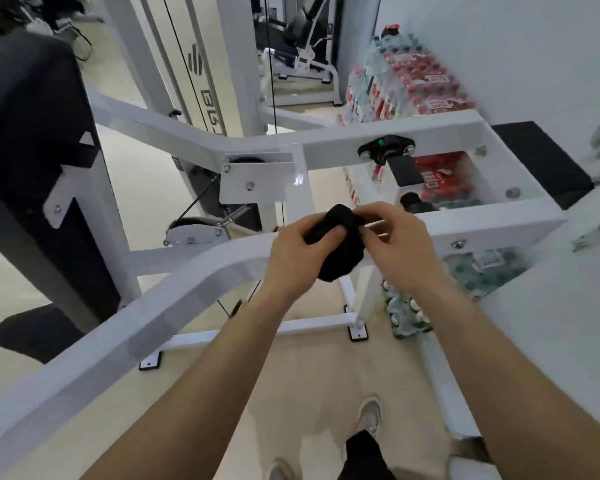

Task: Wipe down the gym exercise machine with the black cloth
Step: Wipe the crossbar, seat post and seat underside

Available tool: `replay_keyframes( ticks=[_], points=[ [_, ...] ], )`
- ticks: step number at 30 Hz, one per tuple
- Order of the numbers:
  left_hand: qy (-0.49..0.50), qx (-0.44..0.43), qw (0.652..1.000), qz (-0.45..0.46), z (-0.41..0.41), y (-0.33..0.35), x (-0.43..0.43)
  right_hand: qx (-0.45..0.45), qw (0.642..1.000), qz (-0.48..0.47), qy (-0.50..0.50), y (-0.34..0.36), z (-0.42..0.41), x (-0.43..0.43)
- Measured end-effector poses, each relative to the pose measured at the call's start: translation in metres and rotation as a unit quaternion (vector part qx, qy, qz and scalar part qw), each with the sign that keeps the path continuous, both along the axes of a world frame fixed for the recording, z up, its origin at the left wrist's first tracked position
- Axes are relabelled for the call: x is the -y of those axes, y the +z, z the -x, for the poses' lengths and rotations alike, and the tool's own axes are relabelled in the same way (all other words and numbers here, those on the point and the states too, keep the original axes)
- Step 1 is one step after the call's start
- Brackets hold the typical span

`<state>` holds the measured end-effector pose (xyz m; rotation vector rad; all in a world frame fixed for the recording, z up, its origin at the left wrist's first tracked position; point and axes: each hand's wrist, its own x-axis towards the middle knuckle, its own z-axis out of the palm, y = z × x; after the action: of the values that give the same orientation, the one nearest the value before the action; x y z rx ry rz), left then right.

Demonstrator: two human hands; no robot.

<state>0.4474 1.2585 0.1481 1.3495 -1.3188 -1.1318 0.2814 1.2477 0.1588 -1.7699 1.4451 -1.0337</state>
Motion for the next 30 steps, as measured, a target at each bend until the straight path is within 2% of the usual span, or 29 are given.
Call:
replay_keyframes(
  ticks=[8,14,22,30],
  points=[
    [-0.085,0.025,0.994,-0.058,0.003,-0.048,-0.061,-0.028,0.995,-0.057,-0.076,-0.031,0.01,-0.091],
    [-0.036,0.113,0.989,-0.09,0.019,-0.1,-0.079,-0.071,0.985,-0.118,-0.106,-0.086,0.029,-0.126],
    [-0.017,0.119,0.981,-0.151,0.046,-0.151,-0.065,-0.033,0.969,-0.19,-0.157,-0.151,0.05,-0.126],
    [-0.019,0.073,0.971,-0.226,0.066,-0.188,-0.04,-0.017,0.946,-0.282,-0.16,-0.209,0.067,-0.107]
  ],
)
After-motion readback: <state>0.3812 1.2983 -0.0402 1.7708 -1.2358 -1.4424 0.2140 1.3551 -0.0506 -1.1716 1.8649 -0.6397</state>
